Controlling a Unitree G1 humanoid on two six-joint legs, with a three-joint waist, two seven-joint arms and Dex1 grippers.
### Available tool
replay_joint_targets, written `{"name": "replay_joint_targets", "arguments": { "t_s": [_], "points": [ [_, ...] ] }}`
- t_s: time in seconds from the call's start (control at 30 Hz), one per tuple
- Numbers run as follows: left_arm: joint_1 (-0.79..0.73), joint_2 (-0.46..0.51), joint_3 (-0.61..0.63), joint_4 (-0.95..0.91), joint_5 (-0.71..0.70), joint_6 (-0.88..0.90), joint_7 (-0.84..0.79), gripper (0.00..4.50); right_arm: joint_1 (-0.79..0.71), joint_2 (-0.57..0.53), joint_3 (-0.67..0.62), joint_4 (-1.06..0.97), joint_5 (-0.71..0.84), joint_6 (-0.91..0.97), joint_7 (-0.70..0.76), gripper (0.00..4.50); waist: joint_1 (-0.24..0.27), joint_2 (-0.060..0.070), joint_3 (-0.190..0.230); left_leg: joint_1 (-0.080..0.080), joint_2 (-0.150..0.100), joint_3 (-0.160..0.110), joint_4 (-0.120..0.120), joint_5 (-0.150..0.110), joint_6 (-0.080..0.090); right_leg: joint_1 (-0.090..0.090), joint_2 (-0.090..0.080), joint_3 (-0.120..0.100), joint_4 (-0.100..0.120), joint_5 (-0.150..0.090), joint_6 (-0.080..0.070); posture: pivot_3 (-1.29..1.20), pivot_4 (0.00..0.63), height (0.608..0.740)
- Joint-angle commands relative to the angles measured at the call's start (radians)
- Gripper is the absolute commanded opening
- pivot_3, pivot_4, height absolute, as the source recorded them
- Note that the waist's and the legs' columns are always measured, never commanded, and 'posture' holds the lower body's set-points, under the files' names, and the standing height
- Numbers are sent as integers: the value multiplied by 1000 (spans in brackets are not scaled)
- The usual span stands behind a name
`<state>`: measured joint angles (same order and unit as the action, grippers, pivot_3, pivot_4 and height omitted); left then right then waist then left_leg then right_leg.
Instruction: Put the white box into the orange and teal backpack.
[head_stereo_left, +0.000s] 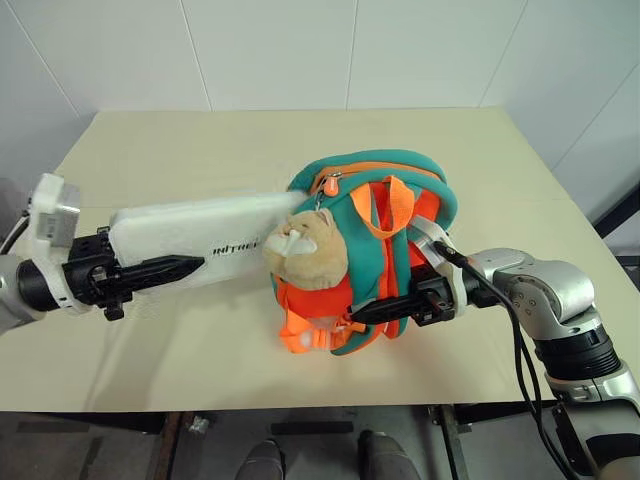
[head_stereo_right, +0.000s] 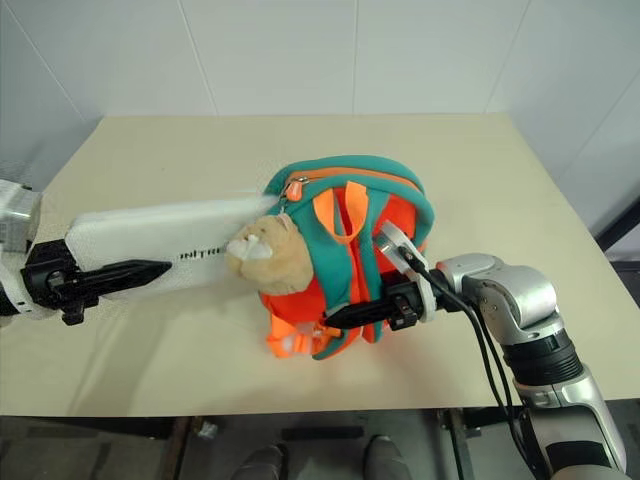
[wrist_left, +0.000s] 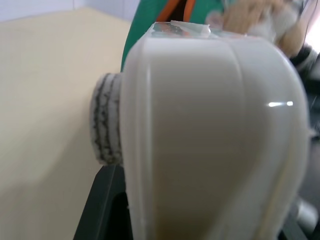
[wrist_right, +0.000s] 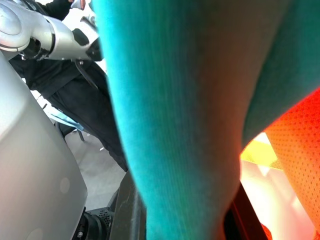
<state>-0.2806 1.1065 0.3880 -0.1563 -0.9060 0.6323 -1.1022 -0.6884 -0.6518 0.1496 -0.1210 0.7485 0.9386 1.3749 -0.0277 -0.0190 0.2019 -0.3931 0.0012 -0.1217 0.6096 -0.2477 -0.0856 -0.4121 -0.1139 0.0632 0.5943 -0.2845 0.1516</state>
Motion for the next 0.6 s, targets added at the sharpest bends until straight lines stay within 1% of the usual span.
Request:
{"name": "replay_joint_targets", "arguments": {
  "t_s": [0.03, 0.07, 0.1, 0.13, 0.17, 0.23, 0.3, 0.33, 0.43, 0.5, 0.6],
  "points": [
    [-226, 17, -190, 137, 205, -154, -127, 1391, -10, 13, -11, -25, 19, -10, -6, 196, 3, 0, 0, 0, 0, 0, 0, 0, 0, 0, 0, 0, 0, 0, 0, 0, 150, 740],
    [-290, 3, -233, 169, 239, -175, -148, 1391, -12, 15, -10, -24, 18, -10, -7, 196, 4, -1, 0, -1, 0, 0, 0, 0, 0, 0, 0, -1, 0, 1, 1, 0, 150, 740],
    [-377, -33, -284, 207, 276, -185, -149, 1391, -13, 18, -9, -23, 18, -11, -10, 196, 4, -1, 0, -1, 0, -1, 1, 0, 0, 1, 0, -1, 0, 2, 4, 0, 150, 740],
    [-451, -71, -326, 237, 301, -181, -152, 1391, -13, 21, -8, -23, 17, -11, -12, 196, 4, -1, 0, -1, 0, 0, 1, 0, 0, 1, 0, 0, 0, 5, 9, 0, 150, 740],
    [-529, -118, -376, 268, 333, -187, -166, 1391, -13, 25, -8, -25, 16, -11, -15, 196, 5, -1, 0, -1, -1, -1, 1, 0, 0, 2, 0, -1, 0, 10, 18, 0, 150, 740],
    [-627, -175, -445, 316, 388, -187, -199, 1391, -14, 31, -7, -27, 16, -9, -21, 196, 4, -1, 0, -2, -1, -2, 2, 0, 1, 1, 0, -1, 1, 10, 19, 0, 150, 740],
    [-738, -247, -551, 386, 519, -223, -177, 1391, -8, 34, -7, -39, 17, -9, -28, 196, 2, -1, 0, -4, -1, -2, 2, 0, 1, 0, 0, -1, 1, 10, 19, 0, 150, 740],
    [-772, -272, -581, 411, 559, -239, -180, 1391, -5, 34, -7, -44, 17, -9, -30, 196, -1, -1, 0, -5, -1, -2, 3, 0, 1, -1, 0, -1, 1, 10, 19, 0, 150, 740],
    [-841, -374, -618, 467, 550, -233, -258, 1391, 2, 35, -11, -55, 21, -7, -41, 196, -8, -1, 0, -8, -1, -2, 3, 1, 0, -4, 0, -1, 5, 10, 20, 0, 150, 740],
    [-862, -437, -629, 507, 558, -243, -283, 1391, 5, 39, -16, -62, 23, -6, -53, 196, -4, 0, 0, -9, -1, -2, 3, 1, -1, -6, 0, -1, 6, 9, 21, 0, 150, 740],
    [-859, -498, -626, 543, 548, -216, -322, 1391, 8, 46, -23, -72, 29, -4, -72, 196, -4, -1, 1, -11, -1, -2, 4, 2, -1, -7, 0, -1, 6, 9, 21, 0, 150, 740]
  ]
}}
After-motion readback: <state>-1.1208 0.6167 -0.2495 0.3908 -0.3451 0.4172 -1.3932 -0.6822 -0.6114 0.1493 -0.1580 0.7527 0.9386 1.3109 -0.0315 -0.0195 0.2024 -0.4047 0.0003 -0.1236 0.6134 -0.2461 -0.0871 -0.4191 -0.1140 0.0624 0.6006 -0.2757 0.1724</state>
